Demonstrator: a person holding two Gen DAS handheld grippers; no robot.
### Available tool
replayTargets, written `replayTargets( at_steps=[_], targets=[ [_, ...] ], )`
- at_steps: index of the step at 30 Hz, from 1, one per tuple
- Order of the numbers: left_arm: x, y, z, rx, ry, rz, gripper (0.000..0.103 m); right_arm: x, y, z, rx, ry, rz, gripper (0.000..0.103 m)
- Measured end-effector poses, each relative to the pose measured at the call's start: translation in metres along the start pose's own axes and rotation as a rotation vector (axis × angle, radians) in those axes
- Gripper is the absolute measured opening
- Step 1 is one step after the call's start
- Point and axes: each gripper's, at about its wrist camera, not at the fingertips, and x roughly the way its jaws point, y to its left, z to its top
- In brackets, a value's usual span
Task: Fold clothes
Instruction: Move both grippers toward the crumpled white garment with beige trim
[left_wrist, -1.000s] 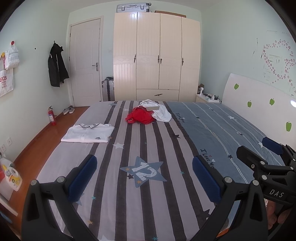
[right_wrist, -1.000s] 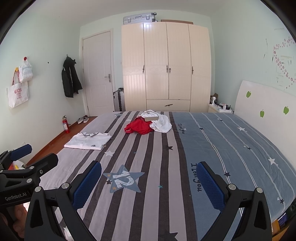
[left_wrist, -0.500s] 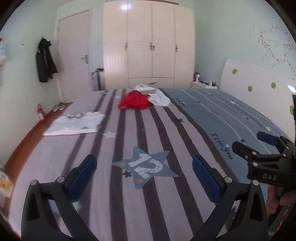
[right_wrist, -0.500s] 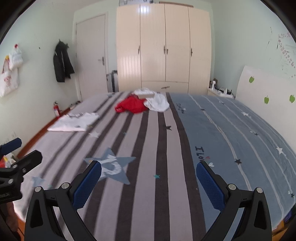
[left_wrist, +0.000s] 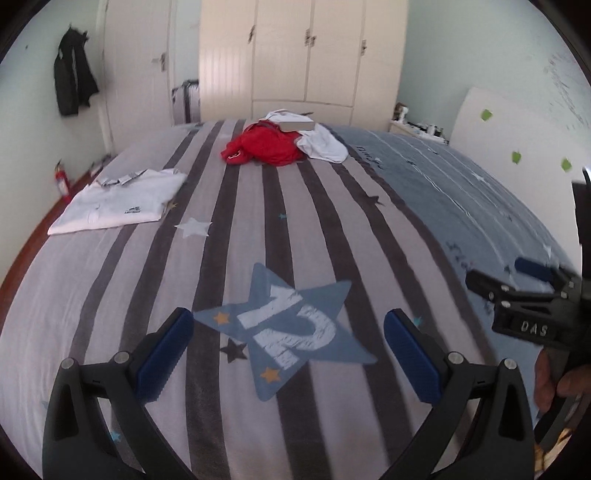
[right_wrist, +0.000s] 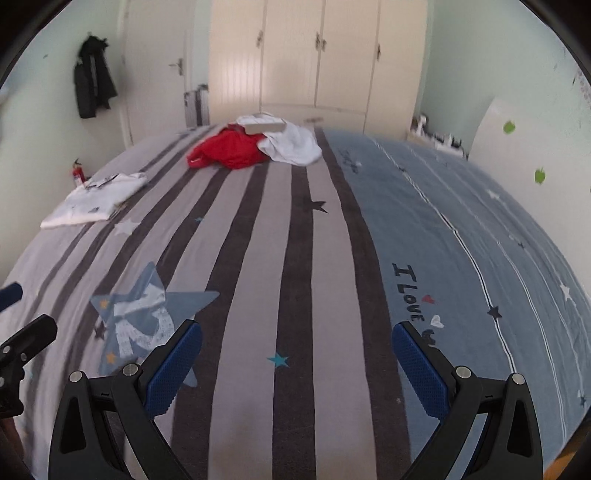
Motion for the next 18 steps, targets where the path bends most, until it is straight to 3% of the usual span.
replayTargets(
  at_steps=[6, 13, 18],
  targets=[
    [-0.012, -0.005, 0.063, -0.044, 0.05, 0.035, 0.102, -0.01, -0.014, 0.061, 0.062, 0.11, 0.028, 0.101],
    [0.011, -0.001, 0.117, -0.043, 0.023, 0.046, 0.102, 0.005, -0.022, 0.13, 0.064, 0.103, 0.047, 0.101],
    [0.059, 0.017, 0.149, -0.033, 0.004, 0.025, 0.102, 0.04, -0.016, 0.173, 0.08, 0.087, 0.028, 0.101]
  ],
)
